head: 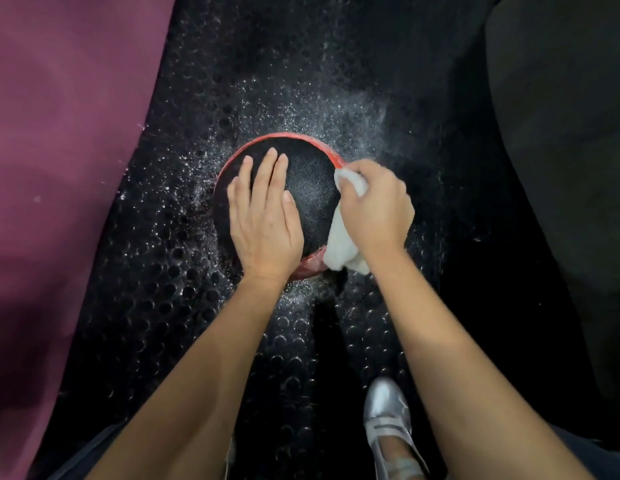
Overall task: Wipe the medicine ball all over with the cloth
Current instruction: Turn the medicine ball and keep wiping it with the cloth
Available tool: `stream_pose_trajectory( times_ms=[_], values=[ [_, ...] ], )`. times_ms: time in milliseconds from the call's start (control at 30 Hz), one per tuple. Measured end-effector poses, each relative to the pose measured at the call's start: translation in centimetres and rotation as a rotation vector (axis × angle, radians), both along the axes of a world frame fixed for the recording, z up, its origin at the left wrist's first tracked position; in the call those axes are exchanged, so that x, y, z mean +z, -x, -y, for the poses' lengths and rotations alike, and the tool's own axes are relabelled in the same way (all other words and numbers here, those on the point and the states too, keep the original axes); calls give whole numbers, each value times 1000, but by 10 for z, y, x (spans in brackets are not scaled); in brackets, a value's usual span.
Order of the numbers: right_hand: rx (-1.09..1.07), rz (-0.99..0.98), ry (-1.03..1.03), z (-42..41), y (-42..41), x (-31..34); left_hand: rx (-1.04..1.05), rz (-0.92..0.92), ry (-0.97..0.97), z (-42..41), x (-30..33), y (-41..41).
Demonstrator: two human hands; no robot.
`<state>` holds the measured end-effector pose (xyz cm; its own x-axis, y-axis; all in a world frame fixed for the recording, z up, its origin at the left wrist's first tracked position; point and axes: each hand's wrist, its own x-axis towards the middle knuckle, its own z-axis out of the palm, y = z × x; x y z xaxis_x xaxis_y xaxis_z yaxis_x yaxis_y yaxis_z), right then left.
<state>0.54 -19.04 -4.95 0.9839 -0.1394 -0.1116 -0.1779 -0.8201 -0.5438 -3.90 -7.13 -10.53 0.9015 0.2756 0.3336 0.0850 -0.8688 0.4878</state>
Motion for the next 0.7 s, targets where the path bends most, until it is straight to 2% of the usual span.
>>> stream_pose_trajectory(
  times_ms=[167,367,500,700],
  values=[
    [-51,35,-88,0,50,-1,-16,2,15,-7,-1,2],
    [-33,-27,-22,4,3,1,-49,-16,-34,-4,-1,0],
    [-56,15,-56,0,35,-4,-73,-35,-40,-7,1,0],
    [-72,-78,-96,6,58,7,-373,-118,-116,-34,13,-7]
  ],
)
